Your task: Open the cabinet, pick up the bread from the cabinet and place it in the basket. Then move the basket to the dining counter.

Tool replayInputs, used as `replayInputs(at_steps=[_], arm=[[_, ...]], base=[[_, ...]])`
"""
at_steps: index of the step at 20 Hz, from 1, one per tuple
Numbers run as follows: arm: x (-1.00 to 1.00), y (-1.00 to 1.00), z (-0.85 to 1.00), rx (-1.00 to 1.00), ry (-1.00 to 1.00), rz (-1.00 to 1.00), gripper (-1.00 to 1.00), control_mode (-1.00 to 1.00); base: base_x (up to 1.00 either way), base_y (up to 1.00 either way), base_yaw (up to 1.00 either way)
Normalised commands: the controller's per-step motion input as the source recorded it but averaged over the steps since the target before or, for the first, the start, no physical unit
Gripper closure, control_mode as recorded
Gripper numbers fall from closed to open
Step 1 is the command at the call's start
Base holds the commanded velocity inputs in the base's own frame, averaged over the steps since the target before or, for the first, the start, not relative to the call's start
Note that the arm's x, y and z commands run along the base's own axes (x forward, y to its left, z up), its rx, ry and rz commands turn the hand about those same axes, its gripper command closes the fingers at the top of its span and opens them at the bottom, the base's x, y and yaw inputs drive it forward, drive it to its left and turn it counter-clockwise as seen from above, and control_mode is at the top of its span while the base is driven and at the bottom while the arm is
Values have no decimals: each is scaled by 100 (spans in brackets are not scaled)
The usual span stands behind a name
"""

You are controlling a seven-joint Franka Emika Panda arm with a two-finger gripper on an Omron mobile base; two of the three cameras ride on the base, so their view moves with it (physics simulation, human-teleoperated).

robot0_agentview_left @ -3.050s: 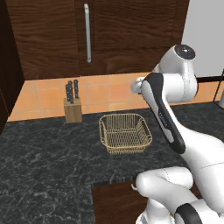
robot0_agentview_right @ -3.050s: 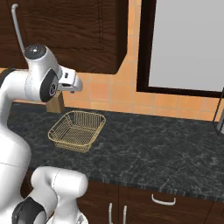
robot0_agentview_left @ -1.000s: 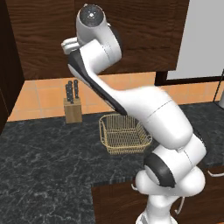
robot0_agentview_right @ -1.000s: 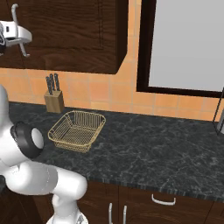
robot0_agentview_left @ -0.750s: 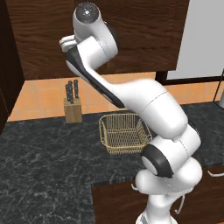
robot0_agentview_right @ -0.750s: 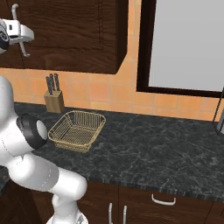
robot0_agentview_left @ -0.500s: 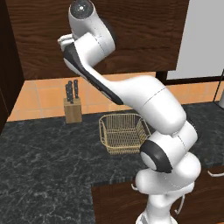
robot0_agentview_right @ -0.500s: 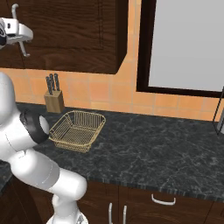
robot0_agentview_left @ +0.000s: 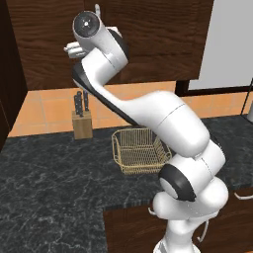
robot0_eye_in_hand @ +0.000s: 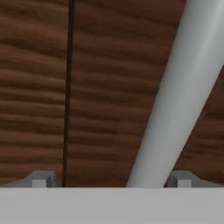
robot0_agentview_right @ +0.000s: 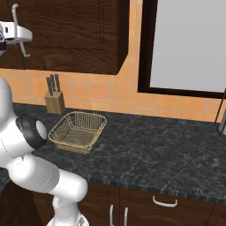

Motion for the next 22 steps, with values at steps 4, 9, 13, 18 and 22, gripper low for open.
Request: replayInputs(at_steps=[4,9,13,18,22], arm=[[46,-14,0,0,0,6,-100,-100],[19,0,0,0,0,6,100,-100],[6,0,0,0,0,1,100,-100],[0,0,-3,0,0,0,100,-100],[-78,-13,0,13,-2,3,100,-100]], base=[[0,0,0],[0,0,0],[0,0,0],[0,0,0],[0,0,0]])
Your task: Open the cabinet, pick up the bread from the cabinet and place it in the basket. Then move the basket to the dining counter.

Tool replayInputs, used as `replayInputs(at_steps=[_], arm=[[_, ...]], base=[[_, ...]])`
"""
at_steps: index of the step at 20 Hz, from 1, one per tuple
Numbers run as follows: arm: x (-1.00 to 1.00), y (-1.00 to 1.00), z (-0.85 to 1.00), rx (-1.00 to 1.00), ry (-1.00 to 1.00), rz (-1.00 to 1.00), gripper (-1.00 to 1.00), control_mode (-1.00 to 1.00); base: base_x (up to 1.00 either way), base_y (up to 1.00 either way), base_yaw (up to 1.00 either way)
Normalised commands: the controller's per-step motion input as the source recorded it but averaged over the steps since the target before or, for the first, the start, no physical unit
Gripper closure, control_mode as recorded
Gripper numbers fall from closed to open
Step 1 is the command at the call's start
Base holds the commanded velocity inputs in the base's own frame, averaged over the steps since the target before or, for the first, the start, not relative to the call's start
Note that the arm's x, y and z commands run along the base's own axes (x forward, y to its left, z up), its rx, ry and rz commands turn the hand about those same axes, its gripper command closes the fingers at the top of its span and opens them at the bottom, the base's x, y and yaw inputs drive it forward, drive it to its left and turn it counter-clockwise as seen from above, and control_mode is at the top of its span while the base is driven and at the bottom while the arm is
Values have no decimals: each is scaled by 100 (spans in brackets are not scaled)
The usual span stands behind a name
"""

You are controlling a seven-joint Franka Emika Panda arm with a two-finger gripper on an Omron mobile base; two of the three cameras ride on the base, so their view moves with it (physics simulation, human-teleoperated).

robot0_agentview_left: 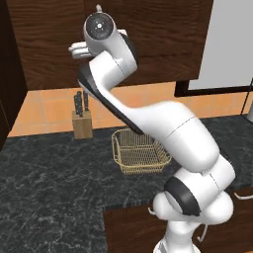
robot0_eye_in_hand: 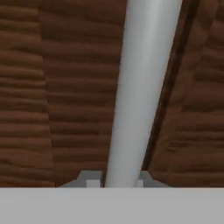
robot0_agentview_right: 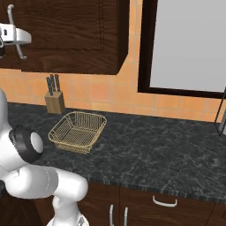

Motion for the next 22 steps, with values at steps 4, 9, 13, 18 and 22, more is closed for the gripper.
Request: replayInputs(at_steps=[4,9,13,18,22], arm=[[-100,-43,0,27,-6,14,100,-100],[-100,-59,3,25,0,34,100,-100],[-100,-79,5,22,6,42,100,-100],[-98,-76,0,18,-1,46,100,-100],[-85,-96,0,2,-27,35,100,-100]], base=[[0,0,0],[0,0,0],[0,0,0],[0,0,0],[0,0,0]])
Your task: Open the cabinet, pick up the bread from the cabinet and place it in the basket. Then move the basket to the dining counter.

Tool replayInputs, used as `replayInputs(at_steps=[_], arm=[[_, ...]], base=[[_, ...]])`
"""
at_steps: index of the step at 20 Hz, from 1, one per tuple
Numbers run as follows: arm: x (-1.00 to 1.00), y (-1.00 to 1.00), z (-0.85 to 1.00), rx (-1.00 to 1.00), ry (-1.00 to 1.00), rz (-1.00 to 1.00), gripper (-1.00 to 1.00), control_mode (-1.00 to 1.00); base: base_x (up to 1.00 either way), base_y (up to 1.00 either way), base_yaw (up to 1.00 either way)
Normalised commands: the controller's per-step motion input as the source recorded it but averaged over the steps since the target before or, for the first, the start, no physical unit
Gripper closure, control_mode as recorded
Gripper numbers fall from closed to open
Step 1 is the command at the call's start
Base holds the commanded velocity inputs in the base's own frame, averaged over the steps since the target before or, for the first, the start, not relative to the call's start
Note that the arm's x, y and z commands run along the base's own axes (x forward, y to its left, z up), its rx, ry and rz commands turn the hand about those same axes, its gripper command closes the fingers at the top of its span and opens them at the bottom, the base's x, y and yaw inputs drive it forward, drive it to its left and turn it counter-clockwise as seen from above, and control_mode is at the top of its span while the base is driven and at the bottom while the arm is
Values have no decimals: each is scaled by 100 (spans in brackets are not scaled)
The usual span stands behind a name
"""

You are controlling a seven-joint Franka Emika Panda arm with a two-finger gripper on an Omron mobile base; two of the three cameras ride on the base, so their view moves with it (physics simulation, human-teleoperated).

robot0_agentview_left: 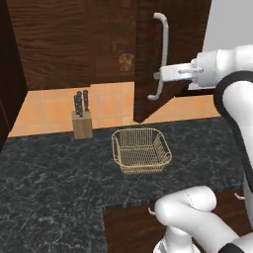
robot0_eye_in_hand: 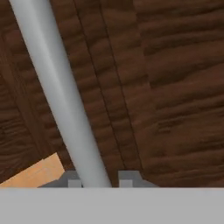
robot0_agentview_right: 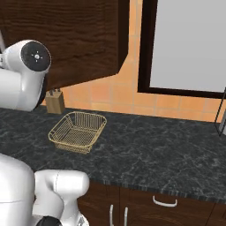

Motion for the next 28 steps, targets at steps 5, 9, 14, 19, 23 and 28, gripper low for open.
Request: replayInputs(at_steps=[5,9,14,19,23,28], arm=[[-49,-97,0,-1,-19,27,100,-100],[-13,-98,0,0,-6,23,100,-100],[-7,-23,0,0,-1,8,-100,-100],[-16,-12,0,1,-28,2,-100,-100],[-4,-51,0,8,-15,4,-100,-100],[-39,-8,8,-2,-1,-1,-100,-100]], base=[[0,0,0],[0,0,0],[0,0,0],[0,0,0],[0,0,0],[0,0,0]])
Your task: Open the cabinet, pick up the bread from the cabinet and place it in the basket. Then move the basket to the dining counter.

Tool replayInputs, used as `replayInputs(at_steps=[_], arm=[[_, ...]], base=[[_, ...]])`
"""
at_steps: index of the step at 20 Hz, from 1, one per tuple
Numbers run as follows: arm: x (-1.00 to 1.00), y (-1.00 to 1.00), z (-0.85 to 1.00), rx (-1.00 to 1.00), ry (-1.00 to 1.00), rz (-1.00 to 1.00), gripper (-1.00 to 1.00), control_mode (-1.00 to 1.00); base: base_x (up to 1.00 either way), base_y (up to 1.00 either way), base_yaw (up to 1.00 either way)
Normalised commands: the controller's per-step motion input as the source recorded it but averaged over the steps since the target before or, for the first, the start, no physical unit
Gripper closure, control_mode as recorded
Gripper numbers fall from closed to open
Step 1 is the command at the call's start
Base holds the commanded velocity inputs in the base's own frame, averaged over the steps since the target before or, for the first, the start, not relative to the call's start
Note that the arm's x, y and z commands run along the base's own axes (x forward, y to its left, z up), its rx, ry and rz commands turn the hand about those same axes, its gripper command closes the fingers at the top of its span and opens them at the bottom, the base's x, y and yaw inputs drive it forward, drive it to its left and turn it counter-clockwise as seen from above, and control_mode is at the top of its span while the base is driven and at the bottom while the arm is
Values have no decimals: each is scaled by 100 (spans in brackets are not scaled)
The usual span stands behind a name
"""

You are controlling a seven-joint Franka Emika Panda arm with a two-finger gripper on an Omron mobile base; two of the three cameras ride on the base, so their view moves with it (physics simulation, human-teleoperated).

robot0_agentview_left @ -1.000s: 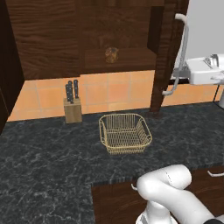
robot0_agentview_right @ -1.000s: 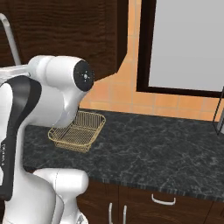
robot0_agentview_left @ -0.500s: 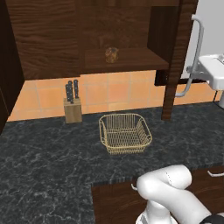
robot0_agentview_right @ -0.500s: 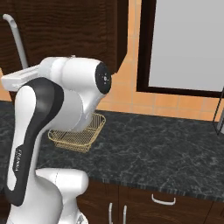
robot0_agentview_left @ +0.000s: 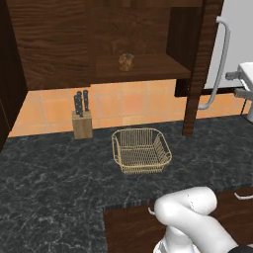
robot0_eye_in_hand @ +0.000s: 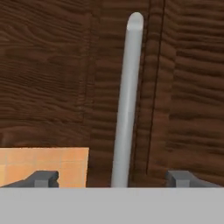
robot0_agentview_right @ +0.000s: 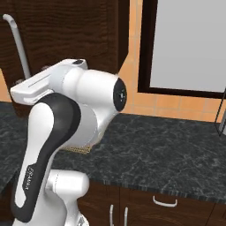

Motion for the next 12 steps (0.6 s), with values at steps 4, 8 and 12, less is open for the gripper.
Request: replayInputs(at_steps=[4,8,12], arm=[[-97,3,1,-21,-10,-32,-100,-100],[-29,32,0,-53,-12,-42,-100,-100],[34,39,-4,-72,4,-40,-100,-100]], base=[[0,0,0],[0,0,0],[0,0,0]])
